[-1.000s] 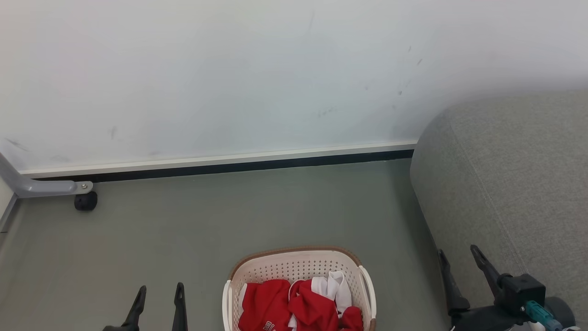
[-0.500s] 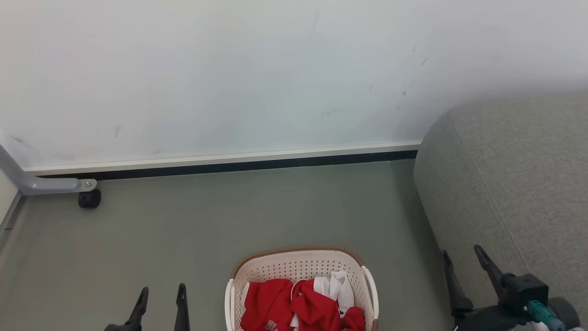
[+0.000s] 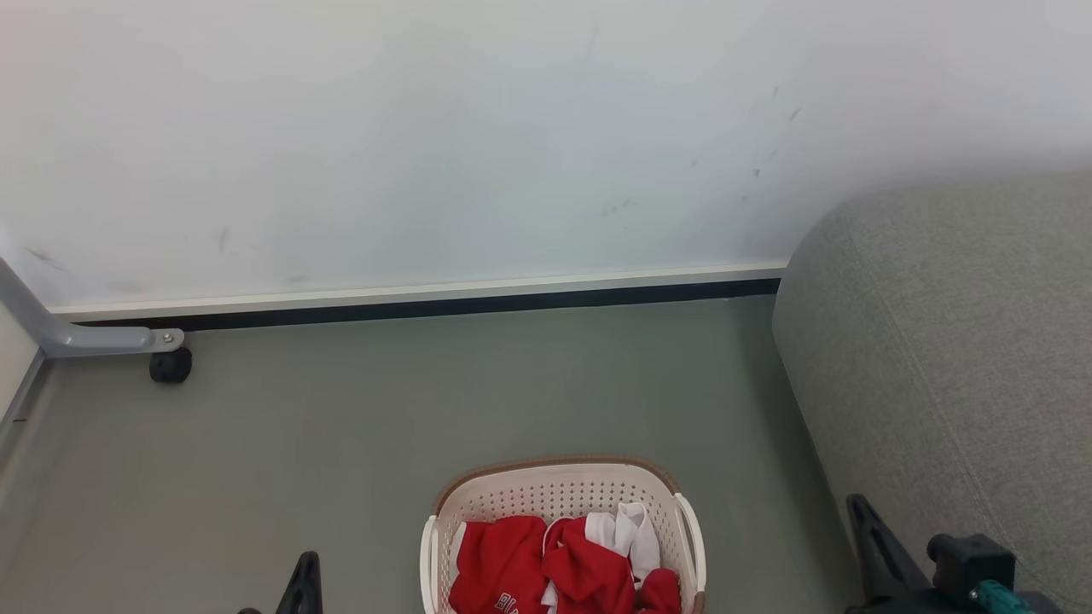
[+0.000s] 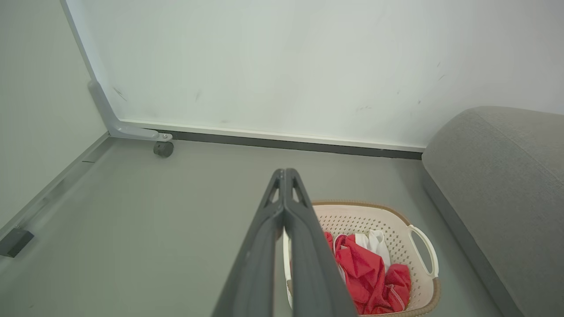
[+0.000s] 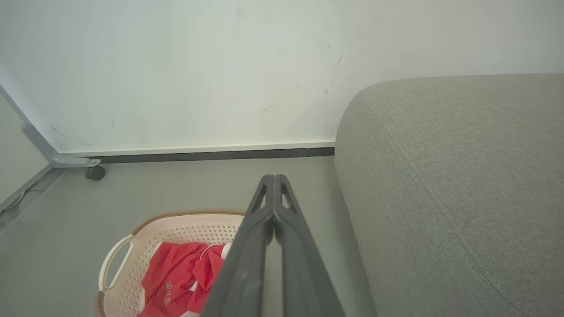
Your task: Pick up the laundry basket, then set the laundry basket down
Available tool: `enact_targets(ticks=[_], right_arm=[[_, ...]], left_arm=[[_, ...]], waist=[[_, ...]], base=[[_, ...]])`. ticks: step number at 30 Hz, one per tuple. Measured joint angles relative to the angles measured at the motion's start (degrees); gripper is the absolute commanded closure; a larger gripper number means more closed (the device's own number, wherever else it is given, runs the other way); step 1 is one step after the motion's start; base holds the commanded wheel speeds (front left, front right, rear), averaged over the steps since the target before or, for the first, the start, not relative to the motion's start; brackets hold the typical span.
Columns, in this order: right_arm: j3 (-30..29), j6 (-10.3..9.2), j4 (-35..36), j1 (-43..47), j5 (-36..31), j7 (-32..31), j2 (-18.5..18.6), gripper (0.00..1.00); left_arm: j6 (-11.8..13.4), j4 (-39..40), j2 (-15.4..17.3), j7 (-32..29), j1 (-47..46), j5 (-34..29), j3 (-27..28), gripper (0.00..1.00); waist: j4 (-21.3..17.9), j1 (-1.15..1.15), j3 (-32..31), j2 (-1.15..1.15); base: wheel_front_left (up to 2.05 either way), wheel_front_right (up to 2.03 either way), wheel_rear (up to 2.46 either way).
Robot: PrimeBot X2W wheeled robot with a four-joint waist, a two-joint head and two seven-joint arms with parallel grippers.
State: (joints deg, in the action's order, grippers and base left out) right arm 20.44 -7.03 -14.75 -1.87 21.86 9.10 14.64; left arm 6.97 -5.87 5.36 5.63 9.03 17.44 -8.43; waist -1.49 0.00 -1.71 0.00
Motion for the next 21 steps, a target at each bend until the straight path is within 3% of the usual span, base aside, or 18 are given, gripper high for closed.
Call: enact_targets(ticks=[21], right_arm=[[-6.7,3.03,-0.6,-0.5,16.0,-4.0,-2.6,1.00]], left_arm=[[-3.0,-2.5,-0.5,-3.0,-1.9,16.9,3.2,1.00]], waist=[[0.4,0.00,0.4,0.00]], base=[[0.00,0.00,0.00]])
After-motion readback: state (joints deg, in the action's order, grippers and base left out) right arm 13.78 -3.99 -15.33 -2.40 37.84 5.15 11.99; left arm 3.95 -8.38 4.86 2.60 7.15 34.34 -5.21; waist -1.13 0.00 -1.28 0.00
